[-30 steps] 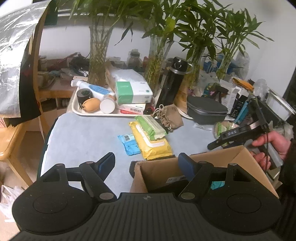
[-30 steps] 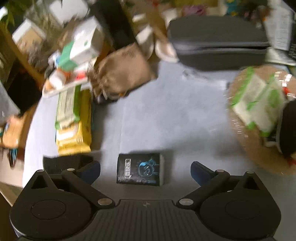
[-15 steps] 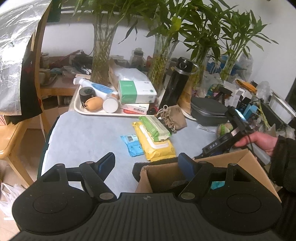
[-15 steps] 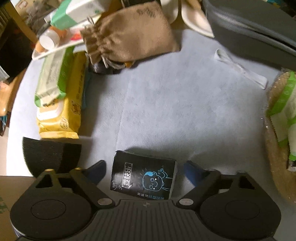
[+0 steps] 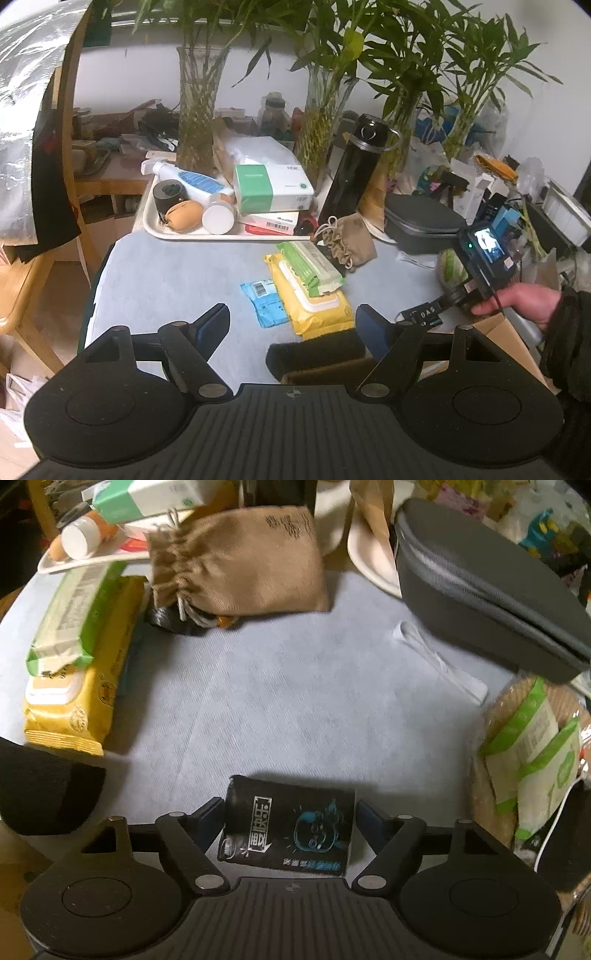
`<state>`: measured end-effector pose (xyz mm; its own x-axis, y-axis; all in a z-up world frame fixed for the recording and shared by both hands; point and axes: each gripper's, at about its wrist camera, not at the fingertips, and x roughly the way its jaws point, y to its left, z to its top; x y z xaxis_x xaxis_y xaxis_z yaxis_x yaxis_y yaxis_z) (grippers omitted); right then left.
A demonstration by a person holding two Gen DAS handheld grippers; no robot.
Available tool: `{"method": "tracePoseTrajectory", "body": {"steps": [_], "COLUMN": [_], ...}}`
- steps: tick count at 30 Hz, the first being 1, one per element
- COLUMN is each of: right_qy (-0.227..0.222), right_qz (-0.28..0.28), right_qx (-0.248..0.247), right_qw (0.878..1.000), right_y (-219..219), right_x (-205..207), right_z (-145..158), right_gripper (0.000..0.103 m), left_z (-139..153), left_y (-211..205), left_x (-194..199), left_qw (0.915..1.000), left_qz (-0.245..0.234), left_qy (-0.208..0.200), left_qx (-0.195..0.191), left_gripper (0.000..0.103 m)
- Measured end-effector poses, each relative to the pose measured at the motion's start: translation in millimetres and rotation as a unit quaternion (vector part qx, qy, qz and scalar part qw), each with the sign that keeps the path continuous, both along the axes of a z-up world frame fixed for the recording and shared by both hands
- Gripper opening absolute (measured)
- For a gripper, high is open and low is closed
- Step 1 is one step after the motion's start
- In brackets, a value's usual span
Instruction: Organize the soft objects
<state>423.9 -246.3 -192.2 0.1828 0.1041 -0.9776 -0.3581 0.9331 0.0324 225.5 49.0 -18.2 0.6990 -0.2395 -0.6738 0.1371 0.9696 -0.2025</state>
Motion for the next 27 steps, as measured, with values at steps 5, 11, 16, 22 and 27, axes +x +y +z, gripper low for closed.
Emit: {"method": "tracePoseTrajectory", "body": {"steps": [5, 11, 16, 22, 27], "right_qy": [-0.002, -0.04, -0.065, -0.084, -0.094], "right_qz": [-0.008, -0.011, -0.022, -0.038, -0.05], "right_qx": [-0.004, 0.01, 0.038, 0.077, 0.095], "right_qw": [1.0, 0.999, 0.997, 0.993, 0.99], "right_y": [-3, -13, -18, -25, -34], "right_x": [-2, -9, -16, -23, -27], "right_z": [-2, 22, 44, 66, 76], "right_gripper": [0.073, 0.072, 0.072, 0.072, 0.072], "left_z": [3, -4, -16, -45, -78], "left_y": [-5, -12, -23, -51, -77], "left_x": [26, 58, 86, 125, 147], "left_qw": [0.9989, 0.9931, 0.9815, 0.9535, 0.9203], "left_qz": [-0.032, -0.08, -0.14, -0.223, -0.275], "left_qy": [0.032, 0.076, 0.122, 0.186, 0.256], "left_qx": [0.014, 0.039, 0.048, 0.082, 0.11], "left_gripper": [0.075, 0.075, 0.075, 0.075, 0.075]}}
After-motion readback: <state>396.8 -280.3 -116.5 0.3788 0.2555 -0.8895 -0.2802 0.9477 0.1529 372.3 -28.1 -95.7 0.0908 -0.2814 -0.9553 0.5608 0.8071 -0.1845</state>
